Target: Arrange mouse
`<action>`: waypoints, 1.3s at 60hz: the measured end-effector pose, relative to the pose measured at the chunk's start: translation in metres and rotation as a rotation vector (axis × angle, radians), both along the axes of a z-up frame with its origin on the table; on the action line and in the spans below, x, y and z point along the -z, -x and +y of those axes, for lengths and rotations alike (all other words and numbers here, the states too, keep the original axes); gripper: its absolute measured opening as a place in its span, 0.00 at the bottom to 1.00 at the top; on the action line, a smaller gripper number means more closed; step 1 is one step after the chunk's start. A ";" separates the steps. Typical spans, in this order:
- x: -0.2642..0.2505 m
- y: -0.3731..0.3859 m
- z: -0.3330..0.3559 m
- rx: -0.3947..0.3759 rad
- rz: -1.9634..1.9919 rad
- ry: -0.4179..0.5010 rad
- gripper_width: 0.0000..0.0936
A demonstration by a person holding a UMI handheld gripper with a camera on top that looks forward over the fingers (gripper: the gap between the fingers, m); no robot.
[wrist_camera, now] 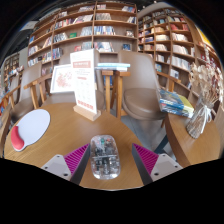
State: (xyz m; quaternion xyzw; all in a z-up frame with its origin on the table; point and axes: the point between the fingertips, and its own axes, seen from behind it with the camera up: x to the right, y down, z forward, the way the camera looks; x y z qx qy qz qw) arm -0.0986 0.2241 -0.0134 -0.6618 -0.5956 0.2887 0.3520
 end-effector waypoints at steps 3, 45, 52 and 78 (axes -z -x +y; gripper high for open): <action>0.000 0.001 -0.001 0.000 -0.001 0.013 0.89; -0.093 0.059 -0.219 -0.131 0.070 0.105 0.46; -0.068 0.080 -0.275 -0.155 0.044 0.097 0.46; -0.006 0.103 -0.343 -0.167 0.003 0.065 0.48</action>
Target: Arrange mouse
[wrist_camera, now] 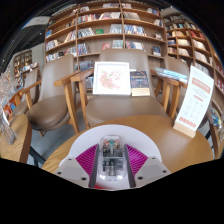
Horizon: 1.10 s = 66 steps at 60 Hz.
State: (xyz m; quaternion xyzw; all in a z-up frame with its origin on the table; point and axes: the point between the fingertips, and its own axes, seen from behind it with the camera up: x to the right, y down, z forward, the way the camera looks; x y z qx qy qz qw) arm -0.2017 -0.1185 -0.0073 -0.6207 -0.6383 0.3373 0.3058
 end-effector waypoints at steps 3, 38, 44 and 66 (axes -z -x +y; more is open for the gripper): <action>0.003 0.000 0.000 -0.004 -0.002 -0.016 0.52; -0.133 -0.183 0.035 0.024 0.073 -0.030 0.91; -0.152 -0.246 0.048 0.016 0.091 -0.062 0.92; -0.174 -0.415 0.073 0.015 0.139 -0.098 0.91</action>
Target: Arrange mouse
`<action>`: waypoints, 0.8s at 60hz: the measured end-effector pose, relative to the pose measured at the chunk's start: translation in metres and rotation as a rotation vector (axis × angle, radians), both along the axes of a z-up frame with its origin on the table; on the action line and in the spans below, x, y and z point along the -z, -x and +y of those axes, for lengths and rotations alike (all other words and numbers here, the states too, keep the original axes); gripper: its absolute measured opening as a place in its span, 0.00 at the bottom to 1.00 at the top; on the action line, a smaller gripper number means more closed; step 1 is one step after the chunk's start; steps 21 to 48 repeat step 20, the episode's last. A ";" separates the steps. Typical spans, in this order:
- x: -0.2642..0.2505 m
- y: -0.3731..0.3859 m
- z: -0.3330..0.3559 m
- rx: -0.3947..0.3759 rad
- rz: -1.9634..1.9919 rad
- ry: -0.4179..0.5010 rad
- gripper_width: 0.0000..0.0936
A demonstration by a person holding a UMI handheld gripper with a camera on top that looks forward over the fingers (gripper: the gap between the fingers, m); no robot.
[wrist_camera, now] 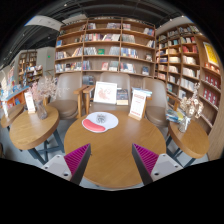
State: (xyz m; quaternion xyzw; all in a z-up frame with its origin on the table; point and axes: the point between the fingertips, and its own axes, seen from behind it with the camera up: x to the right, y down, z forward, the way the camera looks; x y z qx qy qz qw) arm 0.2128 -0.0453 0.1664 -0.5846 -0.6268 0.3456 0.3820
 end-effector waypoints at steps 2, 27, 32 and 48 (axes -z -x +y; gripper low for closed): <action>-0.001 -0.008 0.001 0.001 0.004 -0.005 0.91; 0.006 -0.048 0.007 0.009 -0.004 0.012 0.91; 0.006 -0.048 0.007 0.009 -0.004 0.012 0.91; 0.006 -0.048 0.007 0.009 -0.004 0.012 0.91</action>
